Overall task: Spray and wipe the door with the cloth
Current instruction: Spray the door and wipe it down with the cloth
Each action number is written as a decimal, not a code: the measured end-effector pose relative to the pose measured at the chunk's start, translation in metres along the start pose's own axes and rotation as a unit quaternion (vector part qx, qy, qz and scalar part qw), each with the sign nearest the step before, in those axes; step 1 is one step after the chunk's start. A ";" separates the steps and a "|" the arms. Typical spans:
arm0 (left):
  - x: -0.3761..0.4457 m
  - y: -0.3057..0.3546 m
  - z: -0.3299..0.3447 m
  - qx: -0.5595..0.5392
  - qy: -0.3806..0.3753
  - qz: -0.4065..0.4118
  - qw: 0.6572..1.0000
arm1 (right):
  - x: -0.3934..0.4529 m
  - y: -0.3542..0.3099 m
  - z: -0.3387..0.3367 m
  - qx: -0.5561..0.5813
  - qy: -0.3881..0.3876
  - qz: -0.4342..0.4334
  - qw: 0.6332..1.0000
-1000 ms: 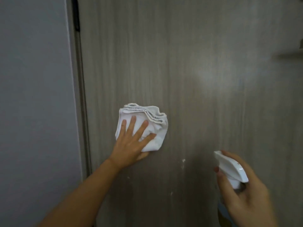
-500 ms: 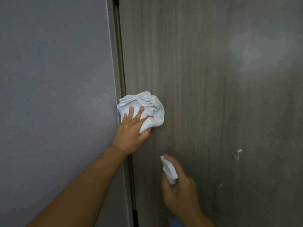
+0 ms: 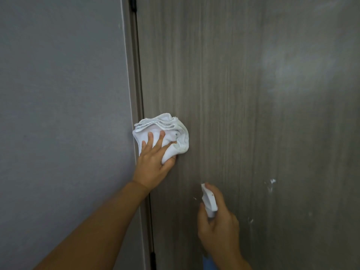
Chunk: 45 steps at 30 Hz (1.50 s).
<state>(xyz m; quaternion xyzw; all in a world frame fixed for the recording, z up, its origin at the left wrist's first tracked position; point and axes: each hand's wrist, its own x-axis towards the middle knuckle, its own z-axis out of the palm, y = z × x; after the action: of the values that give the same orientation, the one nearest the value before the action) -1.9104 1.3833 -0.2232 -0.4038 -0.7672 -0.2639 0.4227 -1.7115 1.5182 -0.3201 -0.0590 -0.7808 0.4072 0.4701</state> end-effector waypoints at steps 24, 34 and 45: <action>-0.047 0.050 0.064 -0.107 0.117 -0.201 0.967 | -0.006 0.017 -0.129 -0.051 0.180 -0.009 0.982; -0.045 0.139 0.119 -0.178 0.202 -0.393 0.879 | -0.021 0.023 -0.161 -0.024 0.171 0.005 0.985; -0.049 0.316 0.183 -0.073 0.140 -0.182 0.970 | -0.020 0.041 -0.218 -0.007 0.243 -0.040 0.969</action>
<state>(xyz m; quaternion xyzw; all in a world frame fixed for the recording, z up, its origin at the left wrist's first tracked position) -1.7087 1.6698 -0.3372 -0.2460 -0.7396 -0.4457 0.4403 -1.5415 1.6622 -0.3129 -0.1282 -0.6475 0.3563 0.6614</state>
